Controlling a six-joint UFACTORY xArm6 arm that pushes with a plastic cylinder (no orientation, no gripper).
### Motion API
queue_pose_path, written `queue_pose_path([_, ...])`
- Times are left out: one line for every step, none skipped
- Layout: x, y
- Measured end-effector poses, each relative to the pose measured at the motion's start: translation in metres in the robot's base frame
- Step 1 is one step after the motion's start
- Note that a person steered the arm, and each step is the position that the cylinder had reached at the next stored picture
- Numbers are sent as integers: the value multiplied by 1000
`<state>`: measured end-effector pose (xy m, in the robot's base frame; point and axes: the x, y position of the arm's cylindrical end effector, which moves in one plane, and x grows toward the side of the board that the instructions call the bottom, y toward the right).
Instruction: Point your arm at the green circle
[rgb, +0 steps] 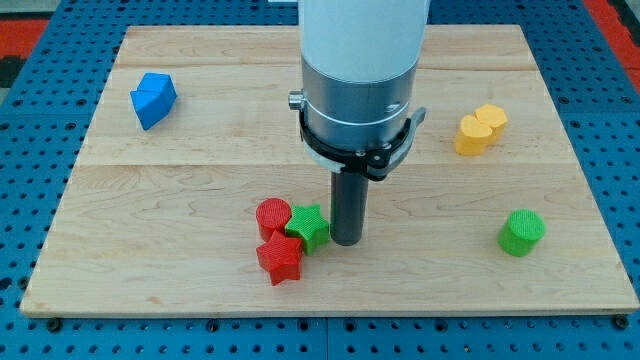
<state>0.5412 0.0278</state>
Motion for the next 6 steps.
queue_pose_path([-16,29])
queue_pose_path([-32,67])
queue_pose_path([-35,129])
queue_pose_path([-35,195])
queue_pose_path([-23,221])
queue_pose_path([-6,176])
